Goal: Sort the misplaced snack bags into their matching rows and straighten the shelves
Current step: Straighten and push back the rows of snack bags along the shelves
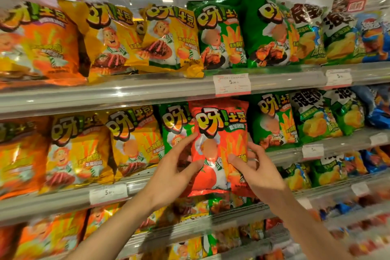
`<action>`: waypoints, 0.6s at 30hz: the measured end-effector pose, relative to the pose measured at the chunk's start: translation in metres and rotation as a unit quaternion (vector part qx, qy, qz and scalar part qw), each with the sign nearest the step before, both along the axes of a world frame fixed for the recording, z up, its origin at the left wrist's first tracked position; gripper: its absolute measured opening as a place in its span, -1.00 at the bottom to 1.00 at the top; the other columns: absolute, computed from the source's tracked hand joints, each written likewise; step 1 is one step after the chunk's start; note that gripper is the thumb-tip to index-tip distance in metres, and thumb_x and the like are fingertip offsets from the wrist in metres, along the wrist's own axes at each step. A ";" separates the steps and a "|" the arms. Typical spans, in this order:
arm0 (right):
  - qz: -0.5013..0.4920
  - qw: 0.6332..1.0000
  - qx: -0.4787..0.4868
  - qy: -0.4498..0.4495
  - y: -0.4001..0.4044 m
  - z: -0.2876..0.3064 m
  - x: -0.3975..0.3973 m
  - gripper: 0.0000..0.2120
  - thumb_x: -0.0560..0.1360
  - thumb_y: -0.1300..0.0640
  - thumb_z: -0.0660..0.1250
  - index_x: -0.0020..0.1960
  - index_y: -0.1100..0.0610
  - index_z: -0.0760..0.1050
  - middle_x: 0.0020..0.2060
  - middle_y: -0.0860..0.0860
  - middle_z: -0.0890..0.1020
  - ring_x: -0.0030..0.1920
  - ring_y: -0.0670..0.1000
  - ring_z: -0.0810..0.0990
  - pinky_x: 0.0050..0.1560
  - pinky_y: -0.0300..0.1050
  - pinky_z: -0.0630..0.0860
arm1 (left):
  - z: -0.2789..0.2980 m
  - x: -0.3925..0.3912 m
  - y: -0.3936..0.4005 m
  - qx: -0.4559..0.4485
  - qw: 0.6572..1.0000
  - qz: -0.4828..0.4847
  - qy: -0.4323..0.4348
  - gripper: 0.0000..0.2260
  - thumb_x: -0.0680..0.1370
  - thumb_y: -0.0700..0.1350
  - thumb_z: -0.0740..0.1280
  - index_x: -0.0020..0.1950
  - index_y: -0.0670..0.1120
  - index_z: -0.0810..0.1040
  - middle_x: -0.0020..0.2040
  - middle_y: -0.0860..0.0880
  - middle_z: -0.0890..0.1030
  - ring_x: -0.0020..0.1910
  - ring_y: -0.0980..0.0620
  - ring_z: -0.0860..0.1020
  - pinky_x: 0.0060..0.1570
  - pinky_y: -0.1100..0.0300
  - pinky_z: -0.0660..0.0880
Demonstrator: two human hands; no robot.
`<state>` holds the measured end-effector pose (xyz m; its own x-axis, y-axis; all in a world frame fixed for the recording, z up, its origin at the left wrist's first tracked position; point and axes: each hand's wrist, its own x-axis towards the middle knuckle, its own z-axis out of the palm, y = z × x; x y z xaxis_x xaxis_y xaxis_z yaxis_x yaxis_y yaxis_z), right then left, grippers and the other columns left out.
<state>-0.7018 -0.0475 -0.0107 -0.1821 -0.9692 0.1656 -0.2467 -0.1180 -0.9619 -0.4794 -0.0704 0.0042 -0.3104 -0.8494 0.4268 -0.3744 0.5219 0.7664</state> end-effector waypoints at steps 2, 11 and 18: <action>-0.019 1.000 -0.007 0.014 0.014 -0.001 0.022 -0.41 0.43 -0.15 0.45 0.36 -0.08 0.29 0.09 -0.08 0.65 -0.05 -0.18 0.66 -0.03 -0.26 0.56 | -0.002 0.023 0.007 0.008 1.000 -0.016 0.005 -0.48 0.57 -0.01 0.39 0.45 0.34 0.31 0.19 0.45 0.47 0.12 0.32 0.52 0.03 0.41 0.48; -0.043 0.998 0.004 0.052 0.077 0.005 0.198 -0.50 0.46 -0.07 0.45 0.34 -0.06 0.37 0.01 -0.16 0.64 -0.17 -0.26 0.66 -0.16 -0.27 0.58 | -0.018 0.195 0.047 0.050 0.996 -0.052 0.043 -0.49 0.55 -0.07 0.44 0.42 0.28 0.39 -0.09 -0.07 0.59 -0.20 0.16 0.51 -0.14 0.30 0.48; 0.012 0.998 0.003 0.060 0.091 0.014 0.343 -0.42 0.45 -0.09 0.47 0.38 -0.03 0.33 -0.02 -0.01 0.68 -0.16 -0.09 0.68 -0.10 -0.15 0.61 | -0.014 0.349 0.080 0.027 0.999 0.010 0.043 -0.48 0.53 -0.07 0.45 0.40 0.31 0.40 -0.10 -0.01 0.56 -0.15 0.18 0.51 -0.05 0.29 0.49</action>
<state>-0.3583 0.0433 0.0033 -0.1383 -0.9742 0.1785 -0.3573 -0.1190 -0.9264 -0.1301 0.0095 -0.0100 -0.2579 -0.8777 0.4038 -0.3165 0.4717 0.8230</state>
